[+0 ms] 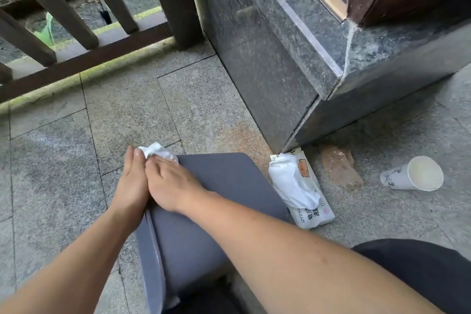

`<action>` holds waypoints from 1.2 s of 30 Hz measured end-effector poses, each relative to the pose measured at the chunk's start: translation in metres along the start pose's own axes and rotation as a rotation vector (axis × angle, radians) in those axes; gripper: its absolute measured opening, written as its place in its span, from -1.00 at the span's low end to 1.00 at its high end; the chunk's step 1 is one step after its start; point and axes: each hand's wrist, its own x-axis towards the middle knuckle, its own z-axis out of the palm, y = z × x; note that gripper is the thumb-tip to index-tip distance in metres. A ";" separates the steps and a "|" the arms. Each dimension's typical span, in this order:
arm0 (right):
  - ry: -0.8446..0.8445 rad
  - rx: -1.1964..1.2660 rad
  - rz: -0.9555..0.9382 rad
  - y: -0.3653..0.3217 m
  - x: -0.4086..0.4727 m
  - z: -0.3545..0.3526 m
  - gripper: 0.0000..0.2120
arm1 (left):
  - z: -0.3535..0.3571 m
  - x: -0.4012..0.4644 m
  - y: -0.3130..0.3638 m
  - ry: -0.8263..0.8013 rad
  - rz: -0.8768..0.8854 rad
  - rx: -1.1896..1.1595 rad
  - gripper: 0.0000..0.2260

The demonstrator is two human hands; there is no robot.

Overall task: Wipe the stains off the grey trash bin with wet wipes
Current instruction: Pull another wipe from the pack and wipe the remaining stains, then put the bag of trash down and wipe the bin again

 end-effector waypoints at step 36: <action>0.269 0.911 0.073 -0.080 -0.087 -0.196 -0.70 | -0.044 -0.036 0.037 -0.091 0.211 0.045 -0.12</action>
